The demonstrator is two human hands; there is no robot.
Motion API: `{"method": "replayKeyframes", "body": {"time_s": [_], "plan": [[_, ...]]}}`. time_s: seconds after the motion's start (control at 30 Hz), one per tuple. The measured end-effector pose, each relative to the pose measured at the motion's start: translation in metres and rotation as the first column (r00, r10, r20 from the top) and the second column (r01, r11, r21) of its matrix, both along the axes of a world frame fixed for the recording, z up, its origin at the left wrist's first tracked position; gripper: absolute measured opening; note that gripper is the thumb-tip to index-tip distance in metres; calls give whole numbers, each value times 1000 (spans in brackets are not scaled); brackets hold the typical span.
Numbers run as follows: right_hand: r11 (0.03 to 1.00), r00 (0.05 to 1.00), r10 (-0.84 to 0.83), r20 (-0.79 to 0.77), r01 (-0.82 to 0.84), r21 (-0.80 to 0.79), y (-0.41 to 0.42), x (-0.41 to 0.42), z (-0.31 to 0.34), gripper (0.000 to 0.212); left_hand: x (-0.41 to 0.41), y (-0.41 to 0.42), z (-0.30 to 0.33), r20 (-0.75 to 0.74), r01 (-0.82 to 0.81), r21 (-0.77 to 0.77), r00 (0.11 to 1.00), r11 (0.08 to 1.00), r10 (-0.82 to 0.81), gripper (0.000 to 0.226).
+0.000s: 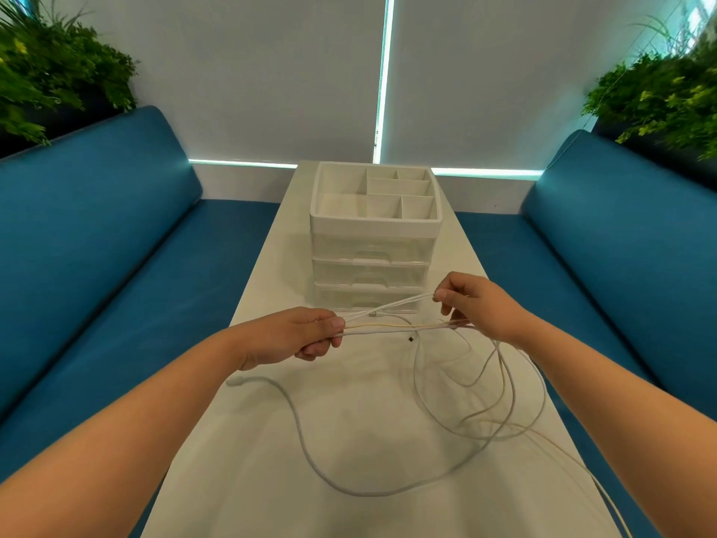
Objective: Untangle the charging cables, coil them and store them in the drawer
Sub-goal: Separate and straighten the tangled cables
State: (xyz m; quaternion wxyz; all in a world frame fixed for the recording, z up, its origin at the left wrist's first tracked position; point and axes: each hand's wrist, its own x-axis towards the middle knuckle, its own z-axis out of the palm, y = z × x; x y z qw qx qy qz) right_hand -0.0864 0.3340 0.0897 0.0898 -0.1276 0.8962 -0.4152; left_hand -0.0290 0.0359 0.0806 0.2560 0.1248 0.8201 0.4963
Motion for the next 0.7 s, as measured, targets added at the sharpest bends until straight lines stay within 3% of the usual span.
{"method": "replayKeyframes", "body": {"time_s": [0.07, 0.13, 0.3, 0.53, 0.7], "plan": [[987, 997, 13, 70, -2, -160, 2, 0, 3, 17, 0, -1, 0, 0, -22, 24, 1000, 999, 22, 34], [979, 993, 57, 100, -36, -199, 4, 0, 5, 18, 0, -2, -2, -1, -28, 15, 1000, 999, 28, 34], [980, 978, 183, 98, -189, 65, 10, 4, 6, 19, -2, -9, -10, -9, -58, -6, 998, 998, 58, 33], [967, 952, 243, 186, -252, 29, 12, 8, 7, 18, 1, -18, -16, 39, -75, 23, 996, 997, 74, 33], [984, 974, 174, 147, -177, 2, 11, 1, 4, 23, 3, -15, -10, 98, -32, 72, 995, 997, 25, 34]]}}
